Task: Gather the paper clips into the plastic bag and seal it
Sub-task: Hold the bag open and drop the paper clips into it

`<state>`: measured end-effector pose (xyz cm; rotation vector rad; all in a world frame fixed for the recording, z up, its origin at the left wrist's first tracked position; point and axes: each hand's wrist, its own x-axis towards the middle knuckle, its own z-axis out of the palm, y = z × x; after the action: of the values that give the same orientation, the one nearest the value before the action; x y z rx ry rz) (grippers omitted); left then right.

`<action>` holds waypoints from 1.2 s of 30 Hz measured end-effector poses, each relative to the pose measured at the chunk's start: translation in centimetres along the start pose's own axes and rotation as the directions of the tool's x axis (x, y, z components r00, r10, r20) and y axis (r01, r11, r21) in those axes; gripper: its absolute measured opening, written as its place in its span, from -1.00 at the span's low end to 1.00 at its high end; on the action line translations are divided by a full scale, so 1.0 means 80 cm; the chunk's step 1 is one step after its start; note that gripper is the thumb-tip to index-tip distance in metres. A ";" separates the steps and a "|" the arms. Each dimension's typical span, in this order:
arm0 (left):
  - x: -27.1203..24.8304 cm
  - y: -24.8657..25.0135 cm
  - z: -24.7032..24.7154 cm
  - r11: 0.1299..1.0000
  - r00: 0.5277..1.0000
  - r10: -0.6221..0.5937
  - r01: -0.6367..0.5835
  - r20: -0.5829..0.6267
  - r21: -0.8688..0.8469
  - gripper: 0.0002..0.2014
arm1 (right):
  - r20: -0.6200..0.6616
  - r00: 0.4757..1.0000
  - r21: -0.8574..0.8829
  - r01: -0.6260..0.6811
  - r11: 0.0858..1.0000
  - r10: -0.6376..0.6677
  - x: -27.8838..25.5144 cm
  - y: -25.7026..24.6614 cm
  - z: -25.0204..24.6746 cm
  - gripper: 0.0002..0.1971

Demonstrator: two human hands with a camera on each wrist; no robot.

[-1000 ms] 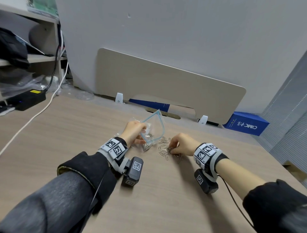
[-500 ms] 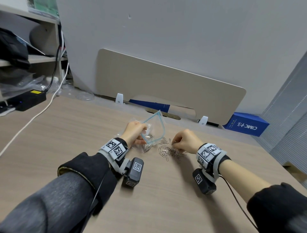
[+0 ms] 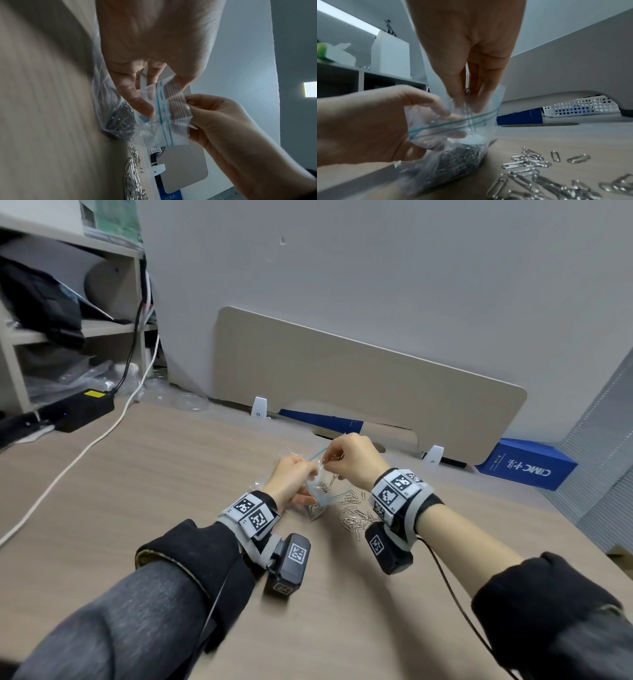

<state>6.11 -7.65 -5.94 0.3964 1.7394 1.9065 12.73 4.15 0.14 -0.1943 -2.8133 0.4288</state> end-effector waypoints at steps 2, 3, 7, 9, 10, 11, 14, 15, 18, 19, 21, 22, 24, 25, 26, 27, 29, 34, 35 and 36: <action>0.000 0.001 0.000 1.000 1.000 -0.001 0.001 0.001 0.000 -0.96 | 0.051 0.998 -0.058 0.026 0.998 -0.023 0.001 0.004 0.008 -0.91; 0.000 0.001 0.000 1.000 1.000 -0.002 0.002 0.000 -0.001 -0.97 | 0.062 0.998 -0.060 0.026 0.998 -0.022 0.001 0.007 0.009 -0.89; 0.002 0.000 0.000 1.000 1.000 0.007 -0.007 -0.011 0.004 -0.95 | -0.086 0.996 0.034 0.022 0.999 -0.019 -0.006 0.019 -0.005 -0.90; 0.004 -0.001 -0.001 1.000 0.999 0.016 -0.016 -0.042 0.007 -0.95 | -0.272 0.962 0.049 -0.021 0.999 0.034 -0.010 0.029 -0.014 -0.88; 0.005 -0.001 -0.003 1.000 0.997 0.025 -0.024 -0.070 0.007 -0.92 | -0.337 0.938 0.034 -0.071 0.997 0.078 -0.012 0.037 -0.018 -0.87; 0.006 -0.001 -0.004 0.999 0.994 0.034 -0.033 -0.102 0.009 -0.90 | -0.353 0.927 0.007 -0.138 0.990 0.131 -0.016 0.044 -0.020 -0.86; 0.010 -0.001 -0.008 0.999 0.983 0.042 -0.041 -0.179 0.010 -0.90 | -0.068 0.956 -0.146 -0.292 0.945 0.284 -0.022 0.073 -0.013 -0.76; 0.010 -0.001 -0.008 0.999 0.981 0.042 -0.041 -0.191 0.007 -0.91 | 0.050 0.949 -0.180 -0.300 0.937 0.313 -0.024 0.081 -0.006 -0.71; 0.012 -0.001 -0.009 0.999 0.979 0.041 -0.040 -0.202 0.008 -0.90 | 0.216 0.932 -0.198 -0.249 0.948 0.290 -0.025 0.088 0.011 -0.62; 0.012 0.000 -0.009 0.999 0.979 0.041 -0.039 -0.202 0.012 -0.90 | 0.242 0.934 -0.205 -0.214 0.955 0.262 -0.024 0.086 0.015 -0.63; 0.012 -0.001 -0.009 0.999 0.979 0.036 -0.034 -0.200 0.015 -0.90 | 0.295 0.929 -0.214 -0.161 0.964 0.221 -0.021 0.084 0.023 -0.65; 0.012 -0.001 -0.009 0.999 0.979 0.036 -0.033 -0.200 0.015 -0.90 | 0.312 0.928 -0.205 -0.144 0.968 0.204 -0.021 0.083 0.025 -0.68; 0.012 -0.002 -0.009 0.999 0.980 0.036 -0.034 -0.198 0.015 -0.90 | 0.310 0.936 -0.165 -0.122 0.979 0.169 -0.023 0.083 0.027 -0.71; 0.012 -0.002 -0.009 0.999 0.980 0.036 -0.034 -0.197 0.016 -0.90 | 0.301 0.942 -0.145 -0.109 0.983 0.149 -0.025 0.082 0.027 -0.71; 0.012 -0.002 -0.009 0.999 0.980 0.035 -0.032 -0.195 0.016 -0.89 | 0.296 0.947 -0.130 -0.093 0.987 0.128 -0.029 0.083 0.027 -0.70; 0.012 -0.002 -0.009 0.999 0.981 0.033 -0.030 -0.193 0.015 -0.89 | 0.296 0.949 -0.119 -0.079 0.990 0.111 -0.032 0.083 0.025 -0.69; 0.011 -0.001 -0.009 1.000 0.981 0.030 -0.028 -0.189 0.012 -0.89 | 0.292 0.951 -0.111 -0.067 0.992 0.097 -0.038 0.085 0.020 -0.69; 0.008 0.000 -0.008 0.999 0.980 0.037 -0.036 -0.194 0.009 -0.90 | 0.236 0.971 -0.043 0.054 0.998 -0.042 -0.047 0.072 0.025 -0.84; 0.008 0.000 -0.008 0.999 0.980 0.037 -0.037 -0.196 0.005 -0.89 | 0.269 0.960 -0.026 0.089 0.996 -0.079 -0.048 0.066 0.030 -0.83; 0.008 0.000 -0.008 0.999 0.980 0.036 -0.036 -0.196 0.003 -0.89 | 0.303 0.948 -0.012 0.108 0.994 -0.099 -0.049 0.063 0.035 -0.82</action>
<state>5.25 -7.84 -6.09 0.2473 1.8683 2.0301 16.08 7.49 -4.99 0.0165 -3.1125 0.4262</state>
